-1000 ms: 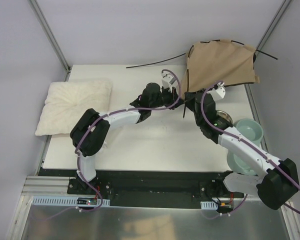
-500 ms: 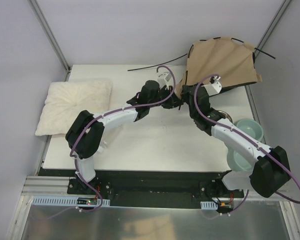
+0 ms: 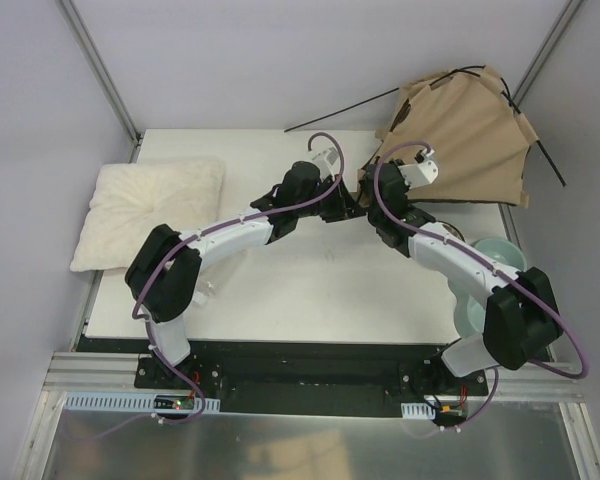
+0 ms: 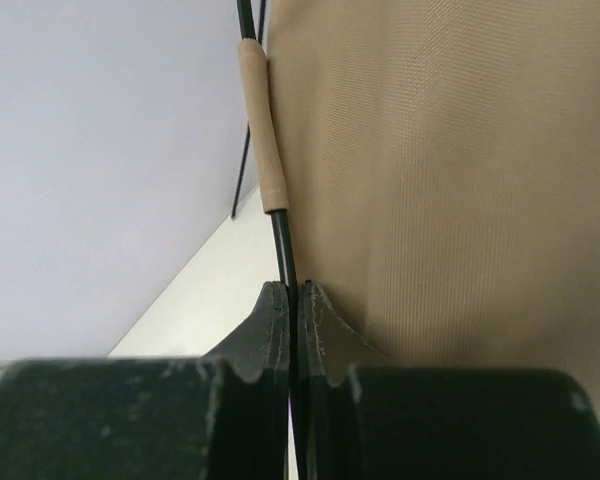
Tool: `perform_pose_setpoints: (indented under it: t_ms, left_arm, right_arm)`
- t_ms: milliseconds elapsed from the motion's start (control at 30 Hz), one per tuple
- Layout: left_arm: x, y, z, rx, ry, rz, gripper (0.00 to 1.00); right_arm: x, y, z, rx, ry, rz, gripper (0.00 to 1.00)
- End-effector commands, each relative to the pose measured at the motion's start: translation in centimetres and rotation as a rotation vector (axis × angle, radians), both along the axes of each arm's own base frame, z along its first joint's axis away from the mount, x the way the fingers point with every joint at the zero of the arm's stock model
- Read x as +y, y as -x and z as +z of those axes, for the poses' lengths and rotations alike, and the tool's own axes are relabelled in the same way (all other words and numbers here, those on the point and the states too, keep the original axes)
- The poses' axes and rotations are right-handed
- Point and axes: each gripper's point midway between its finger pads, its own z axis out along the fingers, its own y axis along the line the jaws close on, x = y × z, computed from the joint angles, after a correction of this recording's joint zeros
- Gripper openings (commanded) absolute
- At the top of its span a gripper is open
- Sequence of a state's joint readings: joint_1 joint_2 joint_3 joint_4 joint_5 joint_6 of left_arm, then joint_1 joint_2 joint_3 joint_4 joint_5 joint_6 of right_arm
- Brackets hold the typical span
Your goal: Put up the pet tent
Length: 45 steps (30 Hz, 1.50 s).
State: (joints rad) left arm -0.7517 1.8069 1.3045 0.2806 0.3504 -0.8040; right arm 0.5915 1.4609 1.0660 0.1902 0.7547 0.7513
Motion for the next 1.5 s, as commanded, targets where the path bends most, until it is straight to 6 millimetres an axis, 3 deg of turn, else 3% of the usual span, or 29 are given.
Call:
perform_pose_setpoints:
  t_ms: [0,200,500,633,867,1133,1467]
  left_arm:
    - [0.8,4.1,0.2,0.152,-0.043,-0.051,0.00]
    - [0.7,2.6,1.1,0.155,-0.044,0.019,0.00]
    - [-0.5,1.0,1.1,0.179,-0.047,0.032,0.00]
    - [-0.6,0.7,1.0,0.183,-0.054,0.036,0.00]
    - [-0.1,0.2,-0.2,0.205,-0.089,0.056,0.00]
    - [0.1,-0.2,-0.1,0.182,-0.103,0.060,0.00]
    - [0.9,-0.3,-0.3,0.157,-0.131,0.070,0.00]
  right_arm:
    - [-6.3,-2.0,3.0,-0.109,-0.018,-0.283,0.00]
    - [-5.1,-1.6,1.5,-0.075,-0.016,-0.195,0.00]
    - [-2.6,0.6,-0.9,-0.041,0.003,-0.040,0.00]
    - [-0.9,1.4,-0.9,-0.035,0.003,0.061,0.00]
    - [1.8,3.4,0.5,-0.034,0.059,0.302,0.17]
    - [3.9,4.9,-0.4,0.007,0.113,0.475,0.40]
    - [4.0,6.2,0.4,0.026,0.136,0.535,0.49]
